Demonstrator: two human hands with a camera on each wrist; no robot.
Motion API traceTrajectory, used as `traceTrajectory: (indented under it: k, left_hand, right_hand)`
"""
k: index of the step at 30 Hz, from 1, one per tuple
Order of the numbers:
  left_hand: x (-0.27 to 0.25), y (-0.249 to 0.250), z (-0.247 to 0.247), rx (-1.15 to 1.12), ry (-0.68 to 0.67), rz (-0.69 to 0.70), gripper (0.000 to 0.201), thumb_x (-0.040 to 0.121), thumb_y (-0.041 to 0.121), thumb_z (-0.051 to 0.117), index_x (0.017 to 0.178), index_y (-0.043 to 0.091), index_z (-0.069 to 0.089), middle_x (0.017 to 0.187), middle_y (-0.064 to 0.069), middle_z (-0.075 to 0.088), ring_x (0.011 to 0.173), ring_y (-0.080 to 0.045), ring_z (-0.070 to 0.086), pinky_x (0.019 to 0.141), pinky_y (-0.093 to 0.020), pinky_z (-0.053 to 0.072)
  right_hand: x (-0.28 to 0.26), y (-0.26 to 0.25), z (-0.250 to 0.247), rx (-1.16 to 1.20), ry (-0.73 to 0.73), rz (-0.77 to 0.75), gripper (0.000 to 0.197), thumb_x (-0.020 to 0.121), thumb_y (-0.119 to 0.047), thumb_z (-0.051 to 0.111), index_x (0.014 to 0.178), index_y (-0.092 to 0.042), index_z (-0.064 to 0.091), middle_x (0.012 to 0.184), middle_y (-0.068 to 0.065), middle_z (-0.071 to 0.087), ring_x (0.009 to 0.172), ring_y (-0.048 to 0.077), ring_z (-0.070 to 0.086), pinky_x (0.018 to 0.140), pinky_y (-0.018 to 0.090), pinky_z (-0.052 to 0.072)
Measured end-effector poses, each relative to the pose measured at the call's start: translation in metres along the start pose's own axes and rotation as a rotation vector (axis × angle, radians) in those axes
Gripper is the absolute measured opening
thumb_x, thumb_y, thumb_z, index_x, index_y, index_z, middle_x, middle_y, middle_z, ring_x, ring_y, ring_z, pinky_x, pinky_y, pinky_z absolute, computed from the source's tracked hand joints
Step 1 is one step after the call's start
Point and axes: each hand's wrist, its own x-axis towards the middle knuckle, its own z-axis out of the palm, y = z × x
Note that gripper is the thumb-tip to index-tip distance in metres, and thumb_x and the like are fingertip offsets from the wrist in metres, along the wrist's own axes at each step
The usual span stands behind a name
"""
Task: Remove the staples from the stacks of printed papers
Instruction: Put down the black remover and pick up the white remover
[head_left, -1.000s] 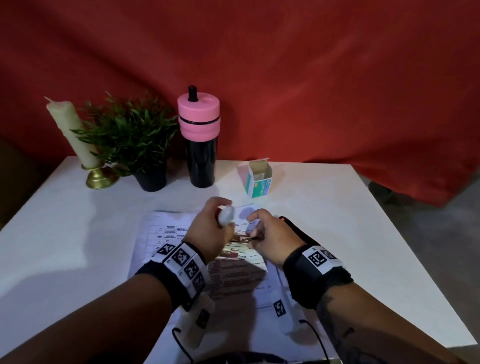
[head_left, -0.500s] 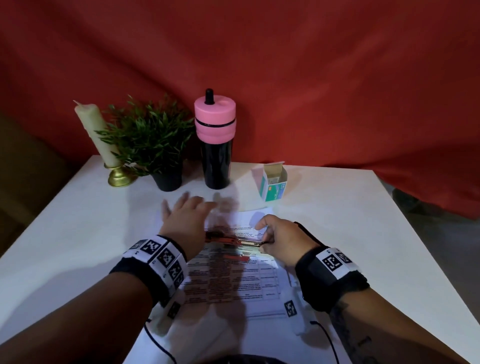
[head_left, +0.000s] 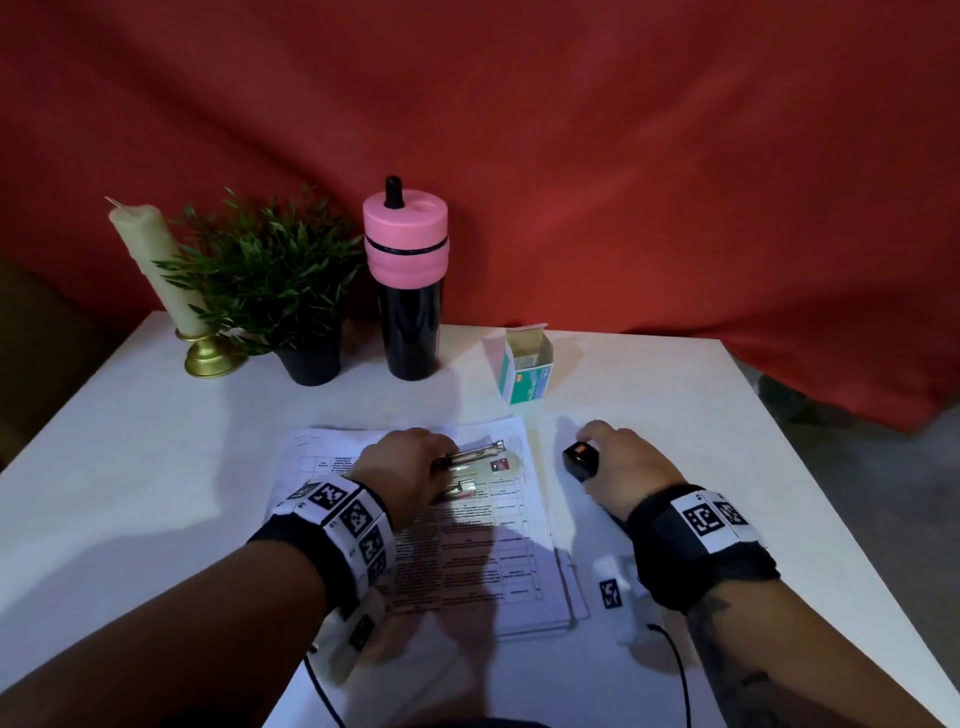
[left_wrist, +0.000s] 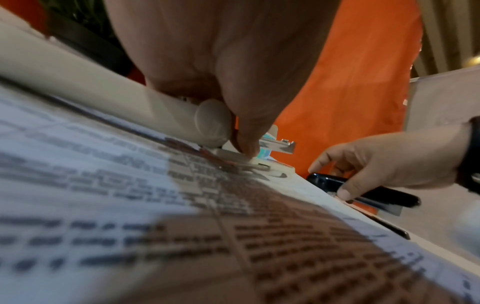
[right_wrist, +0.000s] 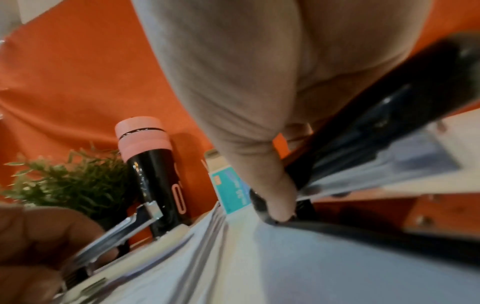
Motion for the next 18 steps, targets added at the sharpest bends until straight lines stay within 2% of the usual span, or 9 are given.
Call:
traceTrajectory:
  k: [5,7,9,12,14,16,18]
  left_hand:
    - [0.011,0.005,-0.001,0.013,0.020,-0.019,0.025,0.091,0.029,0.055,0.115,0.031,0.062,0.110,0.001,0.061,0.105,-0.024,0.057,0.090,-0.039,0.049]
    - [0.015,0.007,0.001,0.010,0.005,-0.026,0.026,0.091,0.026,0.054,0.114,0.031,0.062,0.110,0.001,0.061,0.106,-0.024,0.057,0.091,-0.039,0.048]
    - [0.019,0.007,0.003,-0.018,-0.007,-0.039,0.024,0.090,0.024,0.055,0.112,0.031,0.063,0.108,0.001,0.062,0.104,-0.023,0.057,0.091,-0.040,0.049]
    - [0.022,0.005,0.005,-0.077,-0.002,-0.065,0.021,0.089,0.024,0.059,0.108,0.030,0.064,0.105,0.003,0.062,0.099,-0.021,0.058,0.089,-0.038,0.050]
    - [0.024,0.001,0.008,-0.099,-0.010,-0.055,0.018,0.087,0.025,0.061,0.104,0.030,0.063,0.099,0.005,0.060,0.095,-0.021,0.059,0.087,-0.038,0.051]
    - [0.025,-0.004,0.009,-0.132,-0.010,-0.030,0.014,0.084,0.028,0.064,0.097,0.032,0.063,0.093,0.007,0.058,0.090,-0.021,0.060,0.084,-0.040,0.053]
    - [0.026,-0.008,0.011,-0.152,-0.014,-0.020,0.013,0.084,0.031,0.064,0.097,0.032,0.063,0.096,0.005,0.060,0.090,-0.021,0.060,0.084,-0.040,0.053]
  right_hand:
    - [0.023,0.016,-0.009,-0.008,0.103,0.081,0.043,0.091,-0.021,0.054,0.133,-0.022,0.046,0.118,0.014,0.056,0.109,0.034,0.057,0.088,0.037,0.048]
    - [0.030,0.015,-0.019,-0.054,0.142,0.081,0.046,0.089,-0.024,0.057,0.134,-0.024,0.048,0.121,0.012,0.054,0.114,0.034,0.054,0.093,0.038,0.048]
    - [0.035,0.001,-0.032,0.000,0.234,-0.028,0.048,0.086,-0.022,0.060,0.133,-0.025,0.052,0.126,0.008,0.051,0.116,0.029,0.052,0.099,0.035,0.045]
    - [0.042,-0.037,-0.048,0.113,0.296,-0.297,0.043,0.087,-0.014,0.060,0.129,-0.022,0.059,0.129,0.003,0.050,0.112,0.022,0.056,0.097,0.025,0.040]
    - [0.053,-0.060,-0.050,0.018,0.248,-0.384,0.044,0.085,-0.011,0.057,0.128,-0.021,0.059,0.134,0.003,0.048,0.114,0.022,0.056,0.099,0.027,0.042]
    - [0.064,-0.076,-0.048,-0.123,0.135,-0.358,0.046,0.084,-0.007,0.051,0.129,-0.018,0.057,0.138,0.006,0.046,0.116,0.025,0.056,0.099,0.031,0.044]
    - [0.073,-0.084,-0.047,-0.237,0.041,-0.295,0.042,0.086,-0.004,0.045,0.125,-0.012,0.057,0.132,0.010,0.052,0.112,0.029,0.058,0.092,0.032,0.047]
